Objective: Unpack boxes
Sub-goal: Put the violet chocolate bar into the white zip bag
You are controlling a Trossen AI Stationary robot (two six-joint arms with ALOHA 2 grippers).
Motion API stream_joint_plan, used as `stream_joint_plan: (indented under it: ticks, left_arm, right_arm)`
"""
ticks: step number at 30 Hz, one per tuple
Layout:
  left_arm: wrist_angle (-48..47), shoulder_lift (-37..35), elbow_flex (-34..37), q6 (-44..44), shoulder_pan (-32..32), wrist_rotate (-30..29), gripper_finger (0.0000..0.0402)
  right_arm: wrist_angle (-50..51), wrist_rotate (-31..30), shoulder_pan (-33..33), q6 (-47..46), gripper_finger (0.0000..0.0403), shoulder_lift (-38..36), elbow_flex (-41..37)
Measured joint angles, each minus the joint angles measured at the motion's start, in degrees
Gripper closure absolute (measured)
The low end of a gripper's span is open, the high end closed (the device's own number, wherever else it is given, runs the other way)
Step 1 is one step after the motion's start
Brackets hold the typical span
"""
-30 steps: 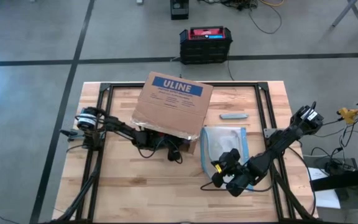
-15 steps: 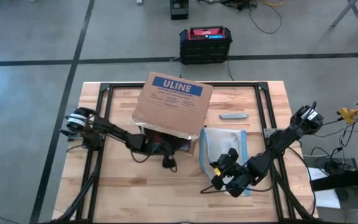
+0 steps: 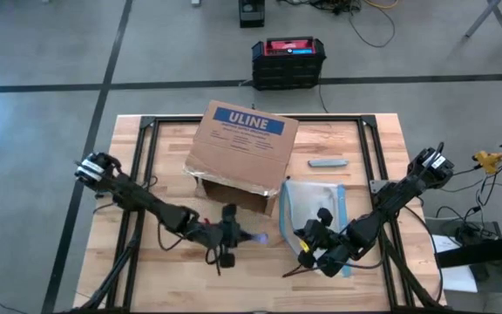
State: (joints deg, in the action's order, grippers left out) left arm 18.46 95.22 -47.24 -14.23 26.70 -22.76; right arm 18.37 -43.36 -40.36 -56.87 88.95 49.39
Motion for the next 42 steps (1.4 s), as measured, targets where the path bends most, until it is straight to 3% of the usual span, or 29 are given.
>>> stream_joint_plan:
  ticks: [7,13,16,25,35,42]
  left_arm:
    - [12.9,7.6,-1.3,0.2,-0.7,1.3,0.0401]
    - [12.6,15.9,-8.0,3.8,-2.4,1.3,0.0401]
    - [12.4,20.2,-13.0,7.8,-2.9,1.3,0.0401]
    - [0.3,30.4,-27.1,17.4,-4.0,3.9,0.0401]
    - [-0.2,35.6,-37.1,26.4,-4.6,1.2,0.0401]
    - [-0.3,36.5,-38.2,27.1,-5.7,1.2,0.0394]
  right_arm:
    - [-6.3,3.3,-0.5,8.5,0.0403,0.0,0.0]
    - [-6.9,3.7,-2.4,11.5,0.0403,0.0,0.0]
    - [-7.1,6.8,-3.3,13.3,0.0403,0.0,0.0]
    - [-7.1,9.5,-5.2,13.7,0.0403,-1.4,0.0]
    - [-7.1,12.3,-5.2,14.0,0.0403,-2.5,0.0]
    - [-6.6,12.3,-5.1,13.9,0.0403,-3.3,0.0]
